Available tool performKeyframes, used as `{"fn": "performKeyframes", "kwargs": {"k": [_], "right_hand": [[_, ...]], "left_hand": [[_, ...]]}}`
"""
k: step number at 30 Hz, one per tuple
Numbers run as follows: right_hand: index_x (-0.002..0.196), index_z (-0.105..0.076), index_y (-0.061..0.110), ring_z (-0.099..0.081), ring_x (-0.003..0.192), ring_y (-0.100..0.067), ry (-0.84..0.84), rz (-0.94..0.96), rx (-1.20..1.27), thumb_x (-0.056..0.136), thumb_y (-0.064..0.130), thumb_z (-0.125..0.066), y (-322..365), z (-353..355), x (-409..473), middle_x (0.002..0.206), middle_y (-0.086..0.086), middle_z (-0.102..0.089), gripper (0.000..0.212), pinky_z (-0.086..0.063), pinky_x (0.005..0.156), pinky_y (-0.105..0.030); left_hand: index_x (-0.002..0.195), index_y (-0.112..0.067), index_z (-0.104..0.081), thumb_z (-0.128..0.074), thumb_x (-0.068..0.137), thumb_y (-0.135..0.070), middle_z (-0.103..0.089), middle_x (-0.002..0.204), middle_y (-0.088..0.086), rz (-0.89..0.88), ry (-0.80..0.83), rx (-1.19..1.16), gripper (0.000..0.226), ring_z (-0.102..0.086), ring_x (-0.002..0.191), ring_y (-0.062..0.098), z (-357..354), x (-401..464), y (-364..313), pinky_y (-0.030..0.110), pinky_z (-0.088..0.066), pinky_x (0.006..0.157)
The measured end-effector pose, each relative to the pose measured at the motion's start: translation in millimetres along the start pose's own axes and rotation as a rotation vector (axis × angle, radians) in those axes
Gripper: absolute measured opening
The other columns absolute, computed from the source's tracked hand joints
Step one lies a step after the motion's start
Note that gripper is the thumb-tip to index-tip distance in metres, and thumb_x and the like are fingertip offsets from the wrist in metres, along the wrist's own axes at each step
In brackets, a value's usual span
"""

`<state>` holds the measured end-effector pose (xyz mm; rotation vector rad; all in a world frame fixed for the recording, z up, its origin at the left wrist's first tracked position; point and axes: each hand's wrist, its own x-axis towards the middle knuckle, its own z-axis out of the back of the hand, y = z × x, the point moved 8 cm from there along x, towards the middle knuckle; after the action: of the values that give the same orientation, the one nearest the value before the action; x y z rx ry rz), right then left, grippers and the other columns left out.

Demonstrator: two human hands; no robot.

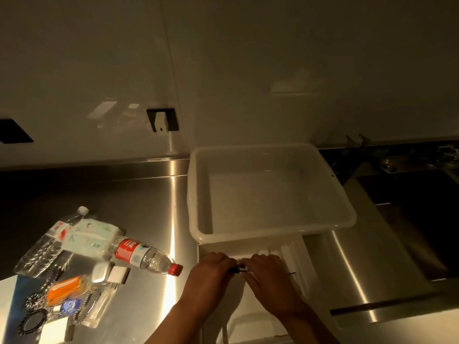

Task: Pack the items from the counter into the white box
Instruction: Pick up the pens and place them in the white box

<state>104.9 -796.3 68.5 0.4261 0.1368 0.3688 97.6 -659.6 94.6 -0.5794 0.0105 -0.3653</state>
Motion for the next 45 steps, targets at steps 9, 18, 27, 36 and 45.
{"fn": "performKeyframes", "kwargs": {"k": [9, 18, 27, 36, 45], "right_hand": [[0.126, -0.057, 0.033, -0.050, 0.112, -0.011, 0.094, -0.080, 0.004, 0.100, 0.044, -0.045, -40, -9, -17, 0.118, 0.011, -0.059, 0.030, -0.030, 0.094, -0.027], [0.128, -0.059, 0.029, -0.051, 0.107, -0.012, 0.094, -0.036, 0.122, 0.099, 0.028, -0.048, -33, -17, -16, 0.115, 0.008, -0.058, 0.032, -0.036, 0.090, -0.024], [0.134, -0.053, 0.030, -0.051, 0.107, -0.011, 0.106, -0.048, 0.157, 0.098, 0.032, -0.049, -27, -23, -12, 0.116, 0.010, -0.058, 0.036, -0.040, 0.091, -0.026], [0.106, -0.065, 0.034, -0.061, 0.088, -0.006, 0.080, -0.273, 0.061, 0.098, 0.045, -0.048, -57, -19, -33, 0.096, 0.013, -0.067, 0.022, -0.047, 0.081, -0.024], [0.104, -0.068, 0.024, -0.064, 0.088, -0.012, 0.134, -0.665, 0.015, 0.097, 0.042, -0.055, -103, -18, -51, 0.100, 0.004, -0.069, 0.023, -0.045, 0.068, -0.021]], "left_hand": [[0.119, -0.030, -0.066, -0.057, 0.099, -0.033, -0.064, 0.112, -0.011, -0.023, 0.115, -0.010, 0.022, -0.055, 0.106, 0.007, -52, 18, -17, 0.032, -0.050, 0.085], [0.111, -0.027, -0.069, -0.067, 0.094, -0.027, -0.064, 0.108, -0.009, 0.038, 0.132, -0.082, 0.017, -0.059, 0.099, 0.005, -59, 15, -5, 0.026, -0.050, 0.086], [0.115, -0.030, -0.068, -0.063, 0.096, -0.025, -0.065, 0.109, -0.011, 0.046, 0.132, -0.053, 0.020, -0.058, 0.101, 0.006, -51, 12, 2, 0.023, -0.048, 0.085], [0.127, -0.032, -0.061, -0.065, 0.094, -0.023, -0.060, 0.127, -0.012, 0.015, 0.203, -0.063, 0.035, -0.054, 0.118, 0.007, -74, 22, -13, 0.021, -0.046, 0.094], [0.145, -0.031, -0.045, -0.058, 0.097, -0.022, -0.047, 0.140, -0.010, 0.051, 0.322, 0.008, 0.051, -0.047, 0.127, 0.012, -102, 28, -19, 0.031, -0.048, 0.098]]}}
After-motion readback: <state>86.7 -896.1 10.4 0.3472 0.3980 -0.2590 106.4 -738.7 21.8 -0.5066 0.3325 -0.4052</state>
